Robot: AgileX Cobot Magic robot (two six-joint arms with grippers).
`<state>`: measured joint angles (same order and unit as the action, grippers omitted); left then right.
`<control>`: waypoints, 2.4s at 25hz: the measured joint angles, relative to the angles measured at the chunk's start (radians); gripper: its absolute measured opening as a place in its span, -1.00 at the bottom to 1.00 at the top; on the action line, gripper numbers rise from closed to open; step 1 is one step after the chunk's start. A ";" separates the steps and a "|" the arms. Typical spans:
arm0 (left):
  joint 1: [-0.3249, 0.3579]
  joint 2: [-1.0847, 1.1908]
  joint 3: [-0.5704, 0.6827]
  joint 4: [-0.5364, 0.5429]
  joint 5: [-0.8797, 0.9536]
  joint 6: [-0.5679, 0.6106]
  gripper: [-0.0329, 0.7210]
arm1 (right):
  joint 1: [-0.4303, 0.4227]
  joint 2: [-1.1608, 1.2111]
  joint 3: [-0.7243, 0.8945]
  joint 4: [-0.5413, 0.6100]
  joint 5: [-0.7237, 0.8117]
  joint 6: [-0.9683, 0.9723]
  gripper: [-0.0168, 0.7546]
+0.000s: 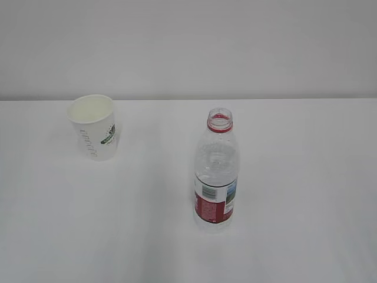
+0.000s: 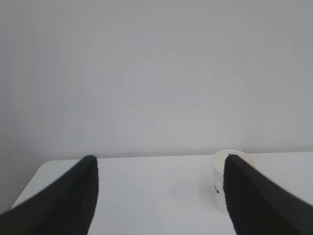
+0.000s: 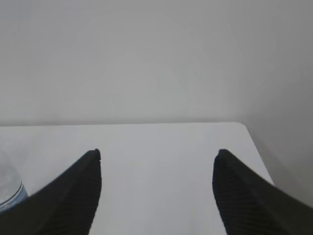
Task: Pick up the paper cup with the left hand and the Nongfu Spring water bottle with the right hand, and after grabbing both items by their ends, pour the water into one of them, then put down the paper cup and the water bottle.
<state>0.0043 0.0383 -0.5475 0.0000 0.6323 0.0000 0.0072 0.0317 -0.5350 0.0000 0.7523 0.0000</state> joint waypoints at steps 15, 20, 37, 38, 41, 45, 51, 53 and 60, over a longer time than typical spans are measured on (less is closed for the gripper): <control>0.000 0.285 0.000 0.000 -0.374 0.000 0.62 | 0.000 0.213 0.000 0.000 -0.312 0.000 0.43; 0.000 0.358 0.000 0.000 -0.443 0.000 0.62 | 0.000 0.303 0.000 0.000 -0.403 0.000 0.43; 0.000 0.557 0.000 0.000 -0.578 0.000 0.62 | 0.000 0.586 0.000 -0.076 -0.661 0.000 0.43; 0.000 0.568 0.000 0.000 -0.582 0.000 0.62 | 0.000 0.601 0.000 -0.076 -0.675 0.000 0.43; 0.000 0.605 0.000 0.000 -0.604 0.000 0.62 | 0.000 0.646 0.000 -0.077 -0.724 0.000 0.43; 0.000 0.651 0.000 0.000 -0.657 0.000 0.62 | 0.000 0.716 0.000 -0.079 -0.795 0.000 0.43; 0.000 0.724 0.002 0.036 -0.700 0.000 0.54 | 0.000 0.812 0.000 -0.079 -0.880 0.000 0.43; 0.000 0.757 0.002 0.040 -0.707 0.000 0.51 | 0.000 0.849 0.000 -0.079 -0.907 0.000 0.43; 0.000 0.898 0.002 0.047 -0.796 0.000 0.49 | 0.000 0.959 0.000 -0.079 -1.021 0.000 0.43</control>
<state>0.0043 0.9362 -0.5457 0.0466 -0.1639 0.0000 0.0072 0.9905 -0.5350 -0.0786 -0.2691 0.0000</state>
